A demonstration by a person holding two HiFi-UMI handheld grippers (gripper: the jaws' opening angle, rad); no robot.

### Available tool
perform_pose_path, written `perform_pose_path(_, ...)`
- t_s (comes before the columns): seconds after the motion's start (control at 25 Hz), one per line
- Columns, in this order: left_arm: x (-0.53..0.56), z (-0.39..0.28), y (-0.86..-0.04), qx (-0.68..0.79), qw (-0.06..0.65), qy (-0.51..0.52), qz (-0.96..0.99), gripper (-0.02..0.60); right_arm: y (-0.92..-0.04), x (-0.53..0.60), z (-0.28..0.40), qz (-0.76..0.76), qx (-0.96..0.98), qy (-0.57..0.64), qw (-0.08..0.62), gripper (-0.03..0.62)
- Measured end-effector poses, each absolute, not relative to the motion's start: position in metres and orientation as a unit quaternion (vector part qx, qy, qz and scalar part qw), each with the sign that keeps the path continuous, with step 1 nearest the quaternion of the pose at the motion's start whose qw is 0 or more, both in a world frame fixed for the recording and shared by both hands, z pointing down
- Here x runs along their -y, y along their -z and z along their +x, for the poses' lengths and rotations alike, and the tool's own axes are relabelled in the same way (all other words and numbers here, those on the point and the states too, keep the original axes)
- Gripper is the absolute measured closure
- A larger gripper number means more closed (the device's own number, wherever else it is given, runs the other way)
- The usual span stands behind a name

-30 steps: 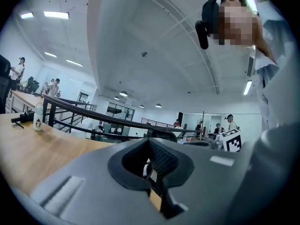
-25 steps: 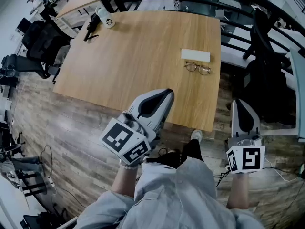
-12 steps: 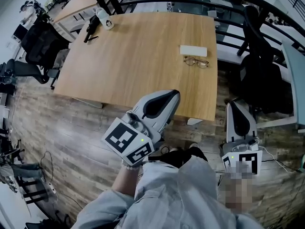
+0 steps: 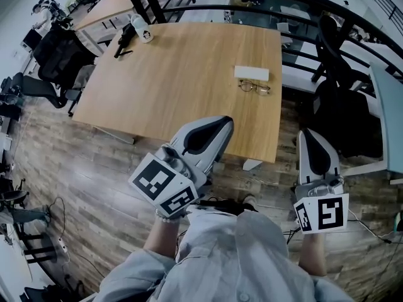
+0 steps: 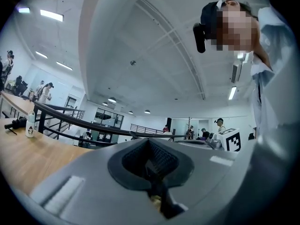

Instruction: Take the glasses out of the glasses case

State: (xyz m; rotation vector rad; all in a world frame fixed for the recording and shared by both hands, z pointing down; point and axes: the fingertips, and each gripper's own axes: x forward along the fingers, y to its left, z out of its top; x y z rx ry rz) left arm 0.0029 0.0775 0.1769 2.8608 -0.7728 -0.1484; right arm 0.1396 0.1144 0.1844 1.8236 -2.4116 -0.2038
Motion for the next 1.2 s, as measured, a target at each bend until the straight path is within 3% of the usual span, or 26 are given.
perform_pose_path(1.2,-0.091,0.033,-0.172,0.279,0.073,0.05,0.956,0.578,-0.178,-0.122,0.165,0.584,0.807,0.068,0.042,0.593)
